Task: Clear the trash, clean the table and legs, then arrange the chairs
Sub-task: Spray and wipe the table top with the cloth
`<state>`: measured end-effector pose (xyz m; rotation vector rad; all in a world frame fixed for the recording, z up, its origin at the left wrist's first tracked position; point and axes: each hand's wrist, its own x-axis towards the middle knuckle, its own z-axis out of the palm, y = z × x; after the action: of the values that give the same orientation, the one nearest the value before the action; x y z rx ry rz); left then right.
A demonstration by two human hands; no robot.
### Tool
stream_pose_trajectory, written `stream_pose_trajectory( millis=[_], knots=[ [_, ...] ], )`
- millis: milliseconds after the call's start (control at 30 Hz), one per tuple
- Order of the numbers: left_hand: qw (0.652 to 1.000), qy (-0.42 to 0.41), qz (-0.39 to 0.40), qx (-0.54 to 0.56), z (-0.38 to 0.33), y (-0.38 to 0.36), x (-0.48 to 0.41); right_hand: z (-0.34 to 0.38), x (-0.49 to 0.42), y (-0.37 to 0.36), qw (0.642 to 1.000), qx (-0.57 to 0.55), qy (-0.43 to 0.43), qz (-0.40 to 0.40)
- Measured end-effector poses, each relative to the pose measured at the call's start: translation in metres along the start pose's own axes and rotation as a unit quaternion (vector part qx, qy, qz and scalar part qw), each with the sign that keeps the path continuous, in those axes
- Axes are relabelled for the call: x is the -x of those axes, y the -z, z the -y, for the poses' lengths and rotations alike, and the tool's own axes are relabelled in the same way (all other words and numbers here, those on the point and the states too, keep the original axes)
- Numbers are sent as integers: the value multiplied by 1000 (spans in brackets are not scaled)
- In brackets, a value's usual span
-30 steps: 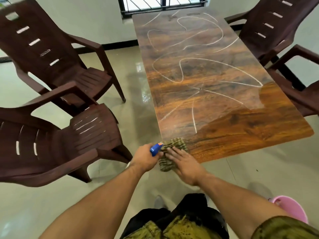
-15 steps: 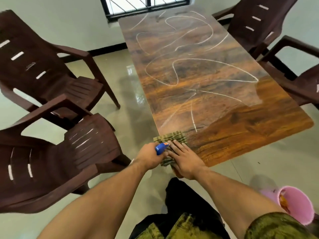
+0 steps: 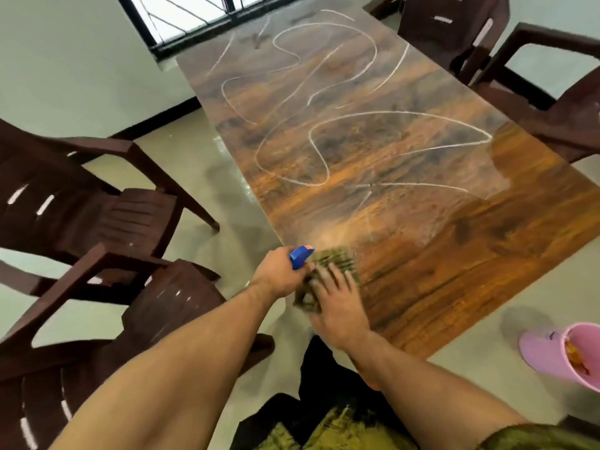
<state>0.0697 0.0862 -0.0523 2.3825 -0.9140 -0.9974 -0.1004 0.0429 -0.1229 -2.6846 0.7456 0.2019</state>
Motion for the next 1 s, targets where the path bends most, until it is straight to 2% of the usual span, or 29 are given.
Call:
stream_pose_trajectory(
  millis=[100, 167, 200, 267, 333, 367, 400, 433, 467, 533, 567, 600, 667, 733, 800, 833, 867, 933, 967, 1000],
  knots=[
    [1000, -11, 13, -22, -9, 19, -18, -13, 10, 6, 994, -17, 104, 37],
    [999, -22, 25, -29, -14, 27, -25, -39, 8, 13, 994, -33, 95, 31],
    [999, -23, 30, -34, -16, 29, -28, -53, 3, 17, 998, -37, 51, 19],
    [998, -27, 36, -42, -20, 32, -34, -77, -8, 27, 992, -34, -117, -40],
    [998, -26, 44, -43, -23, 32, -38, -81, -24, 36, 951, -58, -302, -46],
    [997, -27, 50, -45, -26, 32, -39, -73, -34, 40, 928, -79, -364, -30],
    [996, -32, 58, -52, -30, 33, -42, -58, -45, 43, 917, -84, -389, -18],
    [996, -32, 63, -50, -30, 32, -42, -40, -54, 42, 930, -68, -360, -5],
    [996, -34, 68, -46, -33, 32, -42, -22, -59, 37, 956, -42, -291, 7],
    [995, -49, 76, -53, -43, 36, -46, 6, -58, 30, 993, 0, -100, 60],
    [994, -56, 77, -60, -49, 37, -49, 10, -55, 29, 995, 14, -15, 93],
    [992, -64, 81, -72, -56, 40, -53, 7, -51, 31, 994, 22, 31, 105],
    [987, -81, 91, -107, -73, 44, -63, -11, -47, 40, 996, 9, 31, 84],
    [977, -96, 117, -147, -92, 46, -75, -37, -47, 52, 997, -17, -44, 57],
    [968, -122, 142, -169, -112, 45, -89, -71, -47, 59, 981, -35, -188, 20],
    [962, -141, 150, -181, -123, 43, -99, -91, -48, 62, 962, -42, -270, -4],
    [955, -159, 156, -194, -133, 41, -108, -108, -49, 65, 934, -55, -353, -28],
    [944, -191, 172, -207, -150, 35, -128, -125, -54, 73, 855, -99, -504, -74],
    [937, -209, 184, -212, -158, 31, -137, -124, -60, 77, 818, -117, -556, -92],
    [930, -224, 194, -216, -166, 28, -145, -117, -68, 79, 799, -118, -579, -110]
  ],
)
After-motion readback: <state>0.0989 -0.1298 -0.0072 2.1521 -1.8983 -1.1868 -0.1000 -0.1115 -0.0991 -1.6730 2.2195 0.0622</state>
